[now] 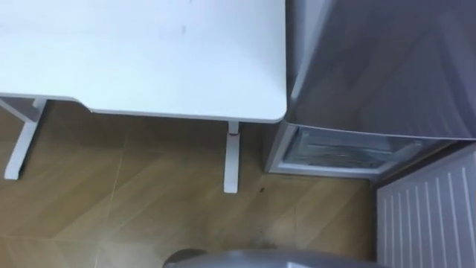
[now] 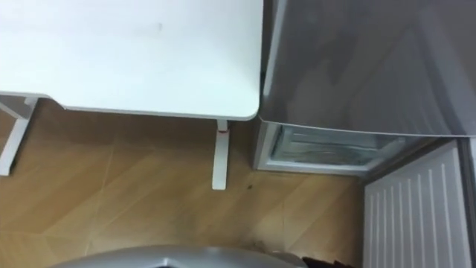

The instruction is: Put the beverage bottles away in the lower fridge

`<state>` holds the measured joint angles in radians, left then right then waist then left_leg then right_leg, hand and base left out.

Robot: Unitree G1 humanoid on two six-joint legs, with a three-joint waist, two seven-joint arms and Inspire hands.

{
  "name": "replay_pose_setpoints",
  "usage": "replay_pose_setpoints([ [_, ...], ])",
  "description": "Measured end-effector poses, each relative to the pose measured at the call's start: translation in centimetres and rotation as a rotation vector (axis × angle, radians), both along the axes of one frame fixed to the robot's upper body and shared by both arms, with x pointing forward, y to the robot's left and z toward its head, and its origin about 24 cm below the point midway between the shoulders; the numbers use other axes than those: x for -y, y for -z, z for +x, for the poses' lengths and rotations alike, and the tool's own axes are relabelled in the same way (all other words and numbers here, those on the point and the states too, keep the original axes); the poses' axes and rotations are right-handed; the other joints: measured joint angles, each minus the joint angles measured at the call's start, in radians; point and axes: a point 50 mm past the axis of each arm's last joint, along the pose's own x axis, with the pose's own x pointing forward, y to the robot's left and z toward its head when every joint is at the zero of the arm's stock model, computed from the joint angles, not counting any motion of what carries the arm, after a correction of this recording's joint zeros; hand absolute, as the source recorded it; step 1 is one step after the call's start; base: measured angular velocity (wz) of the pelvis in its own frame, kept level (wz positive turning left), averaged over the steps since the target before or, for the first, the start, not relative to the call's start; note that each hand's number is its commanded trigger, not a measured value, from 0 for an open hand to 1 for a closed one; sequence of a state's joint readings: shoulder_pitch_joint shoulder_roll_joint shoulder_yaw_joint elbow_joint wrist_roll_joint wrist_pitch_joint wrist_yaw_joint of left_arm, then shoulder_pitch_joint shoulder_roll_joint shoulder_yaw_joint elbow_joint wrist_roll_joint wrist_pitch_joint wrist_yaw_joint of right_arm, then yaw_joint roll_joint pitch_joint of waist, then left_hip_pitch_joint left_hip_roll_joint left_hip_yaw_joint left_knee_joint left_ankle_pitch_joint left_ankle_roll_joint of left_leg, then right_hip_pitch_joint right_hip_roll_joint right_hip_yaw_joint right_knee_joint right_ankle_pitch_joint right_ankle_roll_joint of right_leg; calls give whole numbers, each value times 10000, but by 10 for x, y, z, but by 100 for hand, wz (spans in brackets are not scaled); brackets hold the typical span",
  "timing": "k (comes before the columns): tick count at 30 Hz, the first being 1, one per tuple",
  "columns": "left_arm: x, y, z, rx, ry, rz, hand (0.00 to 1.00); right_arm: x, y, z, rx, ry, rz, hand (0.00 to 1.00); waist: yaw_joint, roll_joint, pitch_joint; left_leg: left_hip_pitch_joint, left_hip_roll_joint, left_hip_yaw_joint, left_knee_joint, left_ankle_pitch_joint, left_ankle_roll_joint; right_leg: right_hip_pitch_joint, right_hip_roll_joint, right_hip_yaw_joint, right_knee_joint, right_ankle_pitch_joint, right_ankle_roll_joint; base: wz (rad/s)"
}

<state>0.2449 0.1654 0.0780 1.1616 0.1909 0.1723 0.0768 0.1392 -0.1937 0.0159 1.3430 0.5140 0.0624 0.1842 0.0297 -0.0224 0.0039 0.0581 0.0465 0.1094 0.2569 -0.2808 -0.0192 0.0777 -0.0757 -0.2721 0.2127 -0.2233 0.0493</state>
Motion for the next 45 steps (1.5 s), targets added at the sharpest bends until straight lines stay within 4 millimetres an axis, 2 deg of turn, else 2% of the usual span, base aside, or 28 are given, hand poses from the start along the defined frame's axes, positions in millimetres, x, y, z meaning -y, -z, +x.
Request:
replay_pose_setpoints([
  [4, 1, 0, 3, -16, -11, -4, 0, -2, 0, 0, -59, -76, 64, 0, -23, -100, 68, 180, 41, 219, -100, 1, 0, 145, 69, 259, -131, 95, -11, -13],
  [6, 0, 0, 6, -12, -11, 12, 0, -2, 0, 0, -53, -130, 74, 0, -24, -101, 66, 235, 72, 291, -206, 1, 0, 116, 100, 343, -114, 132, -28, -17],
  [13, 0, 0, 32, 546, 155, 117, 0, -3, 1, 1, -148, -145, 197, 0, -93, -144, 55, 332, 179, 528, -191, 23, -40, 34, 235, 669, -126, 241, -113, -13],
  [16, 0, -1, 43, 856, 237, 158, 0, -3, 1, 4, -53, -247, 161, 0, -197, -105, 9, 416, 197, 585, -223, 22, -42, 43, 267, 811, -121, 257, -126, -14],
  [17, -1, -1, 48, 1030, 287, 224, 0, -3, 1, 9, 14, -486, 64, 0, -253, -93, -15, 421, 202, 634, -242, 23, -43, 40, 273, 827, -117, 279, -129, -9],
  [20, 0, -2, 60, 1526, 454, 265, 0, -1, 0, 19, 84, -928, -295, 0, -289, -137, 5, 451, 217, 789, -239, 27, -42, 36, 291, 931, -107, 333, -127, -15],
  [22, 0, -3, 67, 1804, 502, 264, 0, 0, -1, 25, 251, -1026, -362, 0, -343, -142, -16, 451, 216, 812, -242, 31, -34, 20, 290, 961, -108, 354, -123, -7],
  [24, -1, -4, 70, 2003, 533, 278, 0, 3, -4, 40, 702, -1283, -644, 0, -402, -224, -53, 444, 216, 857, -250, 38, -24, -36, 294, 1040, -85, 374, -120, -12],
  [26, -2, -5, 70, 2129, 580, 305, 0, 12, -15, 74, 2041, -1670, -1260, 0, -626, -274, -27, 425, 228, 961, -244, 61, -7, -111, 296, 1086, -99, 451, -133, -13],
  [27, -3, -5, 71, 2175, 600, 324, 0, 14, -18, 82, 2349, -1751, -1417, 0, -702, -273, -28, 425, 228, 998, -240, 64, -5, -125, 296, 1094, -101, 458, -132, -5],
  [28, -5, -7, 72, 2317, 637, 375, 0, 19, -28, 100, 3120, -1957, -1859, 0, -801, -254, -51, 421, 227, 1027, -247, 68, 0, -210, 296, 1112, -99, 464, -129, -8],
  [29, -6, -8, 73, 2439, 679, 427, 0, 24, -41, 119, 3990, -2115, -2359, 0, -856, -280, -34, 413, 240, 1057, -263, 71, -4, -261, 315, 1171, -98, 487, -136, -10],
  [30, -7, -8, 73, 2456, 689, 447, 0, 26, -48, 127, 4419, -2178, -2592, 0, -883, -280, -25, 410, 245, 1069, -289, 76, -8, -260, 322, 1191, -99, 494, -139, -12],
  [32, -10, -9, 72, 2467, 706, 522, 0, 33, -80, 157, 6156, -2511, -3562, 0, -1011, -351, -26, 518, 230, 1117, -493, 181, -35, -261, 348, 1307, -87, 502, -150, -9],
  [34, -11, -9, 70, 2462, 750, 556, 0, 36, -103, 173, 7196, -2856, -4399, 0, -1084, -402, -40, 605, 237, 1218, -610, 242, -62, -277, 376, 1404, -90, 510, -163, -11],
  [36, -12, -11, 69, 2602, 914, 611, 0, 40, -127, 180, 8018, -3234, -5343, 0, -1101, -455, -41, 633, 263, 1295, -611, 248, -72, -295, 410, 1500, -99, 513, -168, -13],
  [38, -18, -13, 63, 2717, 806, 798, 0, 46, -163, 193, 9182, -3627, -6709, 0, -1362, -510, -37, 596, 275, 1339, -610, 248, -74, -361, 417, 1509, -98, 513, -169, -10],
  [40, -22, -15, 62, 2736, 825, 914, 0, 56, -186, 196, 9805, -3561, -7629, 0, -1373, -600, -39, 559, 282, 1383, -611, 248, -74, -436, 430, 1584, -100, 528, -193, -13],
  [41, -24, -16, 61, 2726, 831, 957, 0, 61, -196, 195, 10040, -3400, -8098, 0, -1386, -676, -51, 578, 282, 1396, -620, 248, -74, -439, 433, 1607, -93, 529, -194, -10],
  [45, -24, -16, 63, 2778, 816, 969, 0, 79, -219, 193, 10365, -2398, -9426, 0, -1372, -768, -76, 579, 283, 1517, -671, 248, -74, -579, 452, 1741, -72, 536, -201, -10],
])
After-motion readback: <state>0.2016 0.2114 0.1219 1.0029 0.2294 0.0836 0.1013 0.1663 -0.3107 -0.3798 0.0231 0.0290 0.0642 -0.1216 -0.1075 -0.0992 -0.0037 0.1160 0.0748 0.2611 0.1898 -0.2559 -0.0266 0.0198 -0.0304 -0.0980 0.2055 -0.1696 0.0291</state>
